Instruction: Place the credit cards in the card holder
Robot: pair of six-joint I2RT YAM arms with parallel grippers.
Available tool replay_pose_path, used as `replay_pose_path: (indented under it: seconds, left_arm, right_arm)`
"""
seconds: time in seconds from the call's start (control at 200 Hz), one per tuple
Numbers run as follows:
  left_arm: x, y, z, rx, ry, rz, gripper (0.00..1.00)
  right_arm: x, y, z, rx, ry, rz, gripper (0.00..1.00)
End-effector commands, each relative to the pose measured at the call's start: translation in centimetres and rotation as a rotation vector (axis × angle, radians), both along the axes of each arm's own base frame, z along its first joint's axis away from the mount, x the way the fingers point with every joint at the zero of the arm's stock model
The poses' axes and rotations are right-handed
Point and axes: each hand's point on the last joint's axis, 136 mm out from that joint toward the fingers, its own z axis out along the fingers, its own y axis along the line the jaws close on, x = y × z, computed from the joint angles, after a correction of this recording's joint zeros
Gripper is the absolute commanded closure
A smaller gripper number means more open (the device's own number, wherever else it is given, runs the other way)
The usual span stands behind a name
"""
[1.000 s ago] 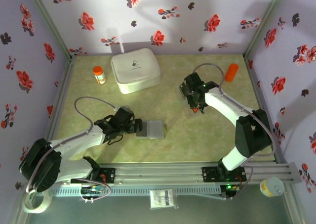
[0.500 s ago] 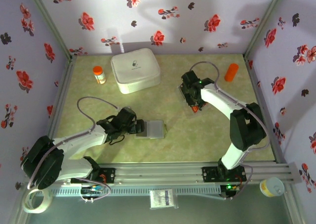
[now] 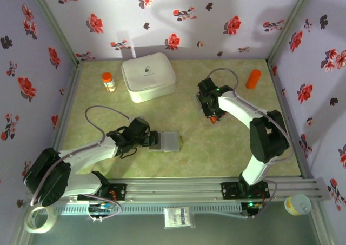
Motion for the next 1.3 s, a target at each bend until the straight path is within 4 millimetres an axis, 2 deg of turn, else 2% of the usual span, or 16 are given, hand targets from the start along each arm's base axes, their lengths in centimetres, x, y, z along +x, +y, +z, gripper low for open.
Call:
replay_pose_path:
  seconds: [0.0, 0.215, 0.295, 0.425, 0.71, 0.995, 1.15, 1.295]
  left_arm:
    - [0.5, -0.8, 0.9, -0.028, -0.017, 0.007, 0.00]
    - [0.6, -0.9, 0.9, -0.028, -0.017, 0.008, 0.00]
    - [0.5, -0.9, 0.9, -0.027, -0.015, 0.005, 0.00]
    - [0.5, -0.8, 0.9, -0.027, -0.016, 0.006, 0.00]
    - [0.5, -0.8, 0.8, -0.029, -0.017, 0.008, 0.00]
    - [0.5, -0.9, 0.9, -0.029, -0.018, 0.006, 0.00]
    - [0.5, -0.8, 1.1, -0.021, -0.018, -0.001, 0.00]
    - [0.6, -0.9, 1.7, -0.008, -0.022, -0.017, 0.00]
  right_arm:
    - [0.0, 0.1, -0.5, 0.007, 0.025, 0.009, 0.82]
    - [-0.2, 0.5, -0.4, 0.030, 0.031, 0.016, 0.90]
    - [-0.1, 0.6, 0.2, 0.040, 0.024, 0.021, 0.89]
    - [0.0, 0.8, 1.1, 0.049, 0.010, 0.026, 0.81]
    - [0.1, 1.0, 1.3, 0.058, 0.012, 0.032, 0.83]
    - [0.0, 1.4, 1.3, 0.075, 0.026, 0.048, 1.00]
    - [-0.1, 1.9, 2.9, 0.107, 0.018, 0.067, 1.00]
    - [-0.6, 2.8, 5.7, 0.189, -0.015, 0.078, 1.00]
